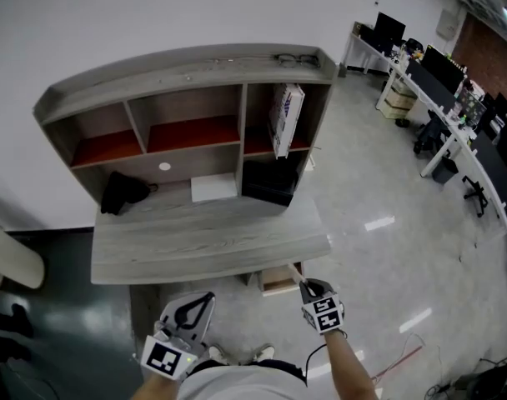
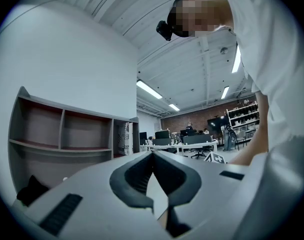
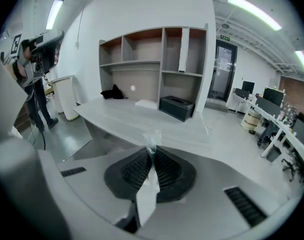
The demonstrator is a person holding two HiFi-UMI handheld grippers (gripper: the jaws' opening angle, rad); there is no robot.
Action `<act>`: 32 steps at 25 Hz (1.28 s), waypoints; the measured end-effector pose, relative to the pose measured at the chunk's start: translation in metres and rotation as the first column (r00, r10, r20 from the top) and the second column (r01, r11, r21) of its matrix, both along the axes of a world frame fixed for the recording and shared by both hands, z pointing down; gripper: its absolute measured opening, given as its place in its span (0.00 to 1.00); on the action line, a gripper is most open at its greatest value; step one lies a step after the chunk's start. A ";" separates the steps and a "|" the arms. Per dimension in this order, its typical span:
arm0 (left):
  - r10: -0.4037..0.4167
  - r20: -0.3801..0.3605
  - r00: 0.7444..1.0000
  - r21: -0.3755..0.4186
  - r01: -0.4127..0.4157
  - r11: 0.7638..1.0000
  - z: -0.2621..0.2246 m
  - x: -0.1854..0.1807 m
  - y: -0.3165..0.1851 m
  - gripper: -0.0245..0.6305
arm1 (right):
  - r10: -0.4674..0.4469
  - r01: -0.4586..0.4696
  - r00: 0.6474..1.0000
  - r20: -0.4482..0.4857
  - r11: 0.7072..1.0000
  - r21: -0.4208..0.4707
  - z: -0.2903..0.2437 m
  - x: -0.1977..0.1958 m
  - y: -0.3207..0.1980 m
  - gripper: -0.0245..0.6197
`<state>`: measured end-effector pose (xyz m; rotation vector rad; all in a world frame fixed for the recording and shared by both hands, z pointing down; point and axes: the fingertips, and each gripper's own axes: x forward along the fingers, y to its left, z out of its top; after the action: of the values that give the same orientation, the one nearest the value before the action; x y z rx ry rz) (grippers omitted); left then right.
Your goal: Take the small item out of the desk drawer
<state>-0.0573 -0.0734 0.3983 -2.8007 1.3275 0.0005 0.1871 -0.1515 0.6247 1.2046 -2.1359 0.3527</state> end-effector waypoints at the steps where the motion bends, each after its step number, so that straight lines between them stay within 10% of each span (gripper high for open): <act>1: 0.004 0.001 1.000 0.008 -0.004 1.000 -0.003 -0.001 -0.002 0.06 | 0.006 -0.006 1.000 0.007 1.000 0.014 -0.008 0.000 0.000 0.08; 19: 0.007 -0.028 1.000 0.100 -0.004 0.995 -0.035 -0.019 -0.014 0.06 | 0.056 -0.113 0.973 0.224 0.961 0.251 -0.168 0.002 0.019 0.08; 32: -0.049 -0.057 0.997 0.173 0.058 0.983 -0.063 -0.037 -0.015 0.06 | -0.004 -0.186 0.933 0.361 0.852 0.490 -0.304 0.022 0.048 0.08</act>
<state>-0.0941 -0.0887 0.3357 -2.6359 1.3424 0.1803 0.2091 -0.1032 0.3202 1.6531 -2.5903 0.0179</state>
